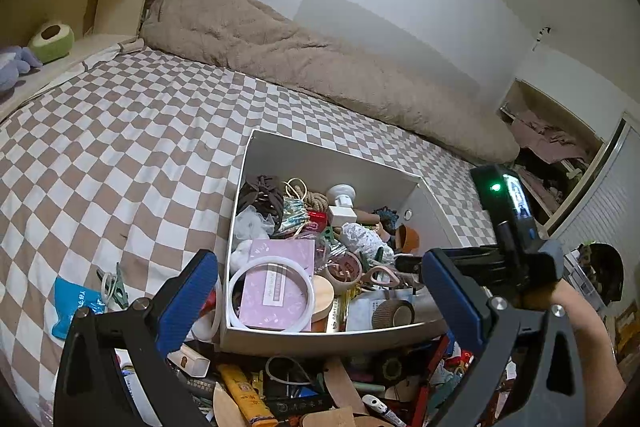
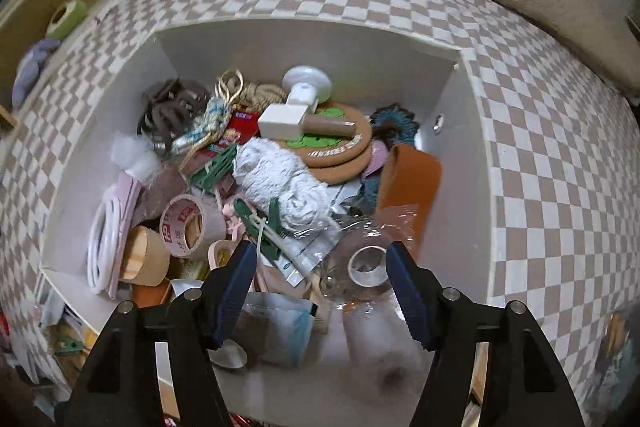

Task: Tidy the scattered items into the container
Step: 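Move both open tools back from the box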

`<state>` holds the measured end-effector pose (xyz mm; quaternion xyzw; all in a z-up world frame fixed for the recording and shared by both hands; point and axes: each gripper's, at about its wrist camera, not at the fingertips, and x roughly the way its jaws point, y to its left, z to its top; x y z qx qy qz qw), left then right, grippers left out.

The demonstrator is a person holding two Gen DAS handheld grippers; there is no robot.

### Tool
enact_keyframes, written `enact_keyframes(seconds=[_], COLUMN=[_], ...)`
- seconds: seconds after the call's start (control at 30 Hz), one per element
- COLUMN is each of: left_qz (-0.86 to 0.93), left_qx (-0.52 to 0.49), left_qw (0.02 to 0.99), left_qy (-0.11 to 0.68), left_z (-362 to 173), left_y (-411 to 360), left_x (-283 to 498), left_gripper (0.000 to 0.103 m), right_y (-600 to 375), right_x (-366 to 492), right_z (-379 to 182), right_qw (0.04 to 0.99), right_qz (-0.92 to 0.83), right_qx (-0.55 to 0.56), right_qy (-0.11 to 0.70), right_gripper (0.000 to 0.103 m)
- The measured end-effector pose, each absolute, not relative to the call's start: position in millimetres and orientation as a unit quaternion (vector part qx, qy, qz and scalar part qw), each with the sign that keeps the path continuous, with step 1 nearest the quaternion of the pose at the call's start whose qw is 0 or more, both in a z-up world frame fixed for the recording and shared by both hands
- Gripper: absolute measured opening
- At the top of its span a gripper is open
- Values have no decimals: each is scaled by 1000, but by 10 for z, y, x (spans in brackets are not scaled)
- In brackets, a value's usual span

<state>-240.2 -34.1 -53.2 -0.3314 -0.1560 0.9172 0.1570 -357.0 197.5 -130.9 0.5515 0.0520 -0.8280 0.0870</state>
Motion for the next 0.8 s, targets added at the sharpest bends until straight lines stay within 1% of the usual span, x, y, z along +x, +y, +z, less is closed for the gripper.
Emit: enact_keyframes(seconds=[0.03,0.07,0.13,0.23,0.3,0.63,0.8], left_qz=[917,918,918,919,919,923,928], left_qx=[-331,-331,-331,-329,-328,-324,-321], left_qw=[157,157,157,157,156,148,137], left_qy=[-155,-154,-154,-152,-151,-142,-127], left_z=[-529,-528,-525,-514,-510,-498,-487], left_y=[-339,-336,-339,-337,-338,-342,-297], left_x=[-2402,-2399,-2400,-2392,-2393,-2376,-2353], left_gripper=[103,103,103,103,103,103,103], right_y=[1973,1986,1969,1914,1921,2034,2080], right_x=[-3593,-3577,-3501,-3427,-3361,-2900,-2675], right_z=[-1281,-1258,-1194,-1128,-1091,-826,-742], right_qw=[91,97,110,124,130,136,117], right_qz=[-829,-830,-836,-846,-853,-900,-925], right_qx=[550,547,537,519,505,413,360], right_qy=[45,36,24,9,-1,-12,12], right_gripper=[75,86,94,95,103,103,103])
